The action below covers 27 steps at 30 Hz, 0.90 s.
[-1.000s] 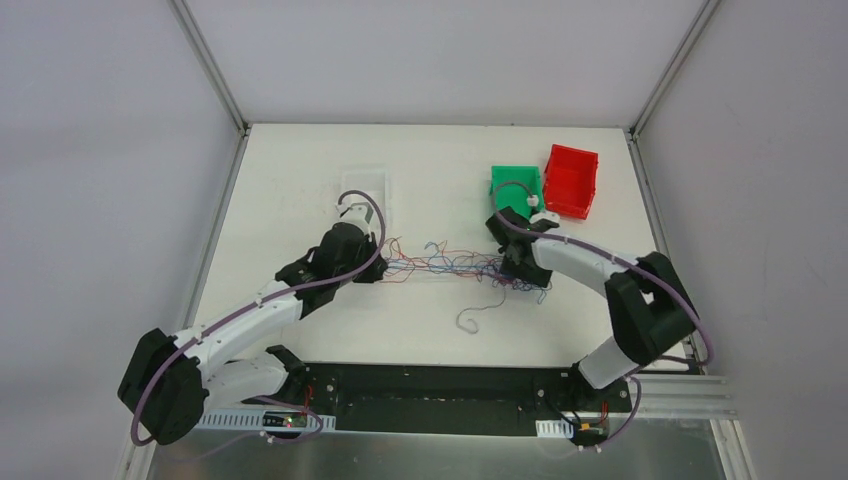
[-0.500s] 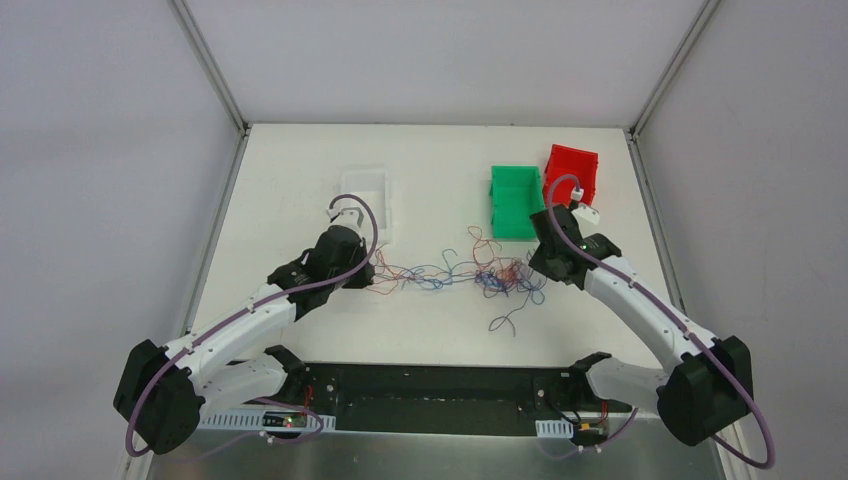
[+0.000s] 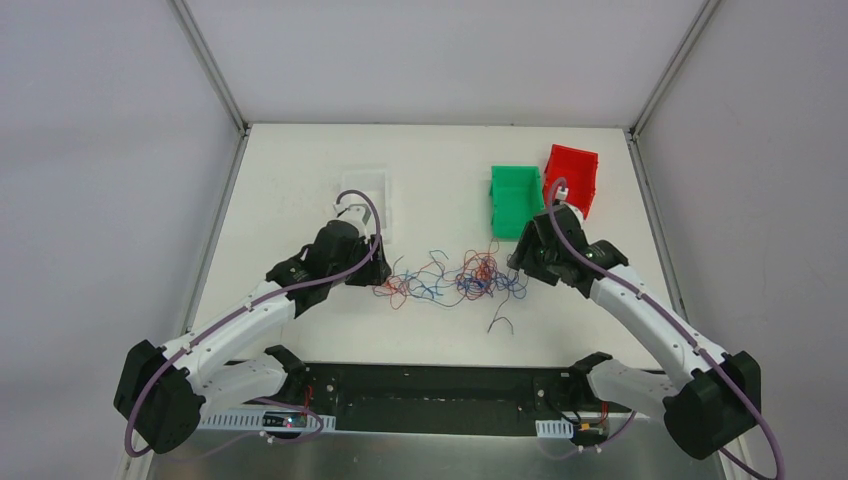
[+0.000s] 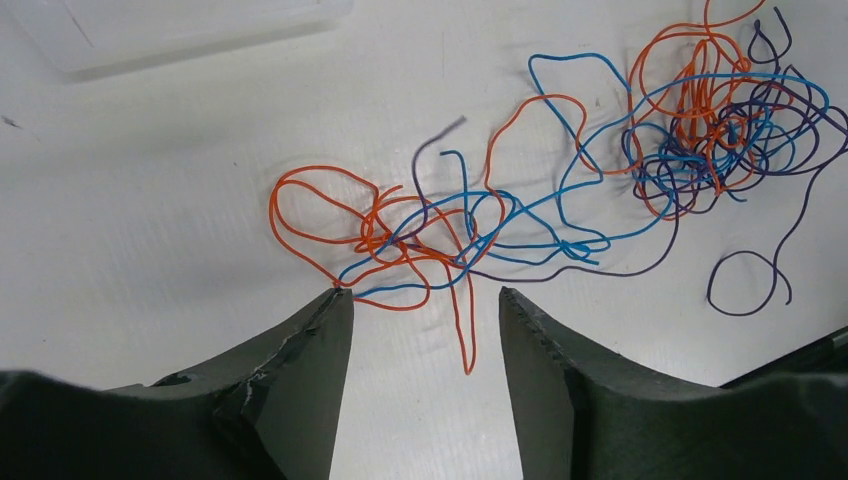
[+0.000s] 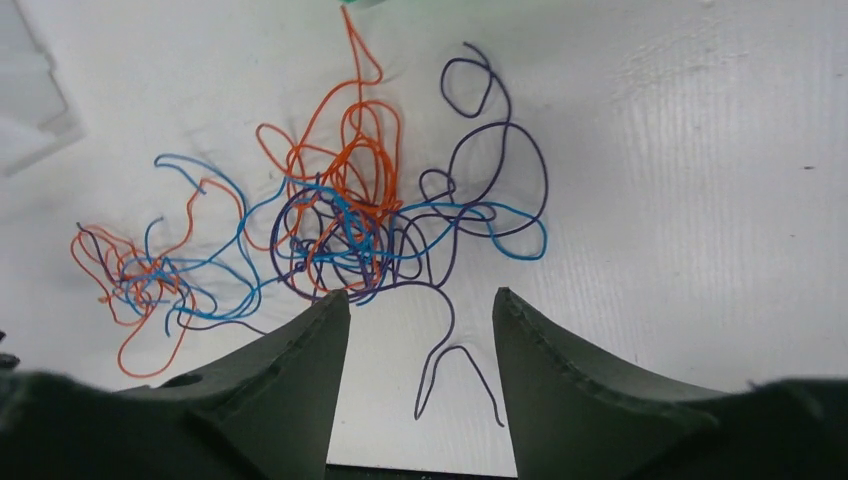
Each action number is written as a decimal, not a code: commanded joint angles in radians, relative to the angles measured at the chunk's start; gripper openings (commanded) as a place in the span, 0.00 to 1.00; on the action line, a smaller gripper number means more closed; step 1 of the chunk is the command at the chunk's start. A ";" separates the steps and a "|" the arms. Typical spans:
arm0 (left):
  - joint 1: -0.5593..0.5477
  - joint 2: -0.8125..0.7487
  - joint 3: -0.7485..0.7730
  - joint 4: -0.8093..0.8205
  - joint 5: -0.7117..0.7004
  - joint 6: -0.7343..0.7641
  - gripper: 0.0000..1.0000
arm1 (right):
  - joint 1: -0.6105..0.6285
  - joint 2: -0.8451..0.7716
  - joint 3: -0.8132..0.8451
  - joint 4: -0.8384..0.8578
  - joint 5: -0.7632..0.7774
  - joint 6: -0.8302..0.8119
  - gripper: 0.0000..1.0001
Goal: Untangle the cables
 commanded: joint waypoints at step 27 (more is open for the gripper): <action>-0.194 0.463 0.417 -0.166 -0.002 0.330 0.64 | 0.197 0.102 0.043 0.012 0.214 0.010 0.12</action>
